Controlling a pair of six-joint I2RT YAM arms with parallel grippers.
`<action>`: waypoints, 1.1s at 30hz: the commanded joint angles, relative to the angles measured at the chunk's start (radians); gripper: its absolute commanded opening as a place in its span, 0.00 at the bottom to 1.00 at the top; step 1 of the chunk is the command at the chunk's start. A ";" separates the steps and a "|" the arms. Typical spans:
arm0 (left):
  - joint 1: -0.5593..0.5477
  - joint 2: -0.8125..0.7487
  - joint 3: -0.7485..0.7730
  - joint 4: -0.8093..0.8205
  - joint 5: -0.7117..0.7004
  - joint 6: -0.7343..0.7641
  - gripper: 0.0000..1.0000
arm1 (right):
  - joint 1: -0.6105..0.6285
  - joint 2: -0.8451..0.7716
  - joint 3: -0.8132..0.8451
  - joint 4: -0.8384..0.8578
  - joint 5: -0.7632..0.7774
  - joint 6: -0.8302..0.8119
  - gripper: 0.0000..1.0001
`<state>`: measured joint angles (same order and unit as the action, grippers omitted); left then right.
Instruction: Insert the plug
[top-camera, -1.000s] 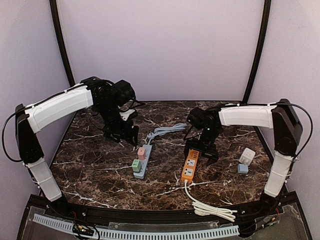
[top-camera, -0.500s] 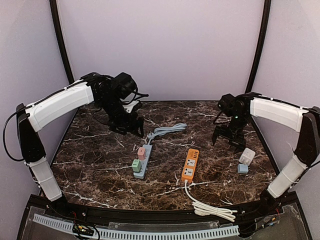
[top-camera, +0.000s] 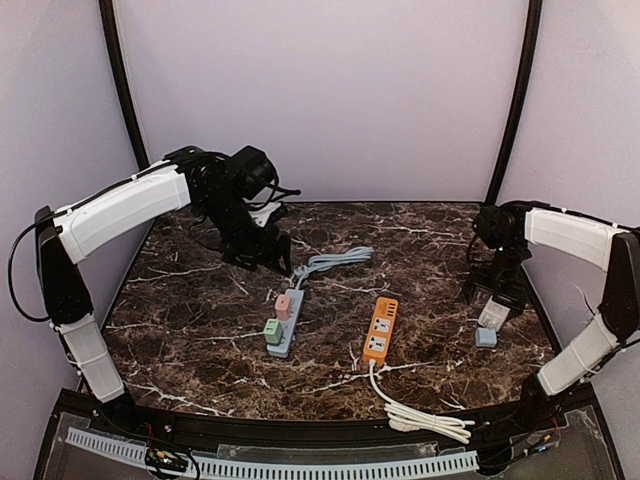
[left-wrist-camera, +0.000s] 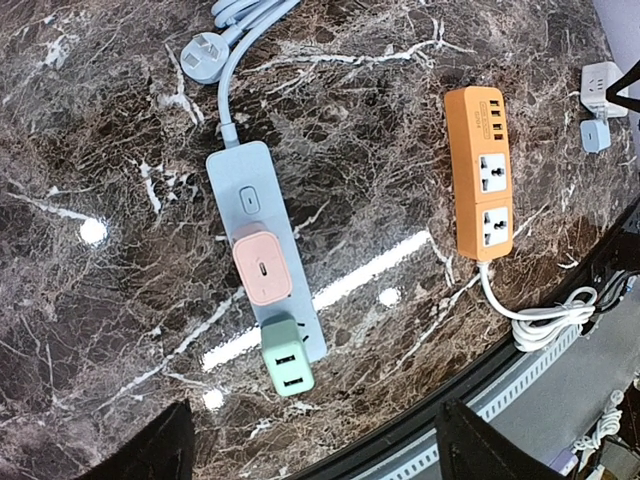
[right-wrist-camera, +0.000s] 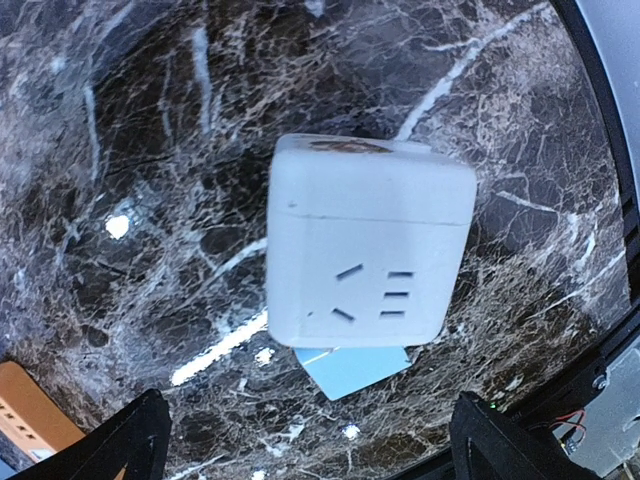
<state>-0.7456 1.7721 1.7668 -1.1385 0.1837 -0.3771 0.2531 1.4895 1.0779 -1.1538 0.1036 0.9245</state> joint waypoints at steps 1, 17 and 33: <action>-0.006 -0.004 0.020 -0.004 0.016 0.004 0.83 | -0.038 -0.022 -0.043 0.065 0.029 -0.011 0.95; -0.006 0.014 0.045 -0.006 0.026 0.007 0.82 | -0.086 -0.025 -0.145 0.220 0.028 -0.074 0.80; -0.006 0.069 0.098 -0.022 0.054 0.025 0.81 | -0.086 -0.170 -0.304 0.433 0.091 -0.075 0.71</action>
<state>-0.7464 1.8282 1.8214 -1.1316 0.2256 -0.3733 0.1738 1.3422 0.7963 -0.7940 0.1505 0.8528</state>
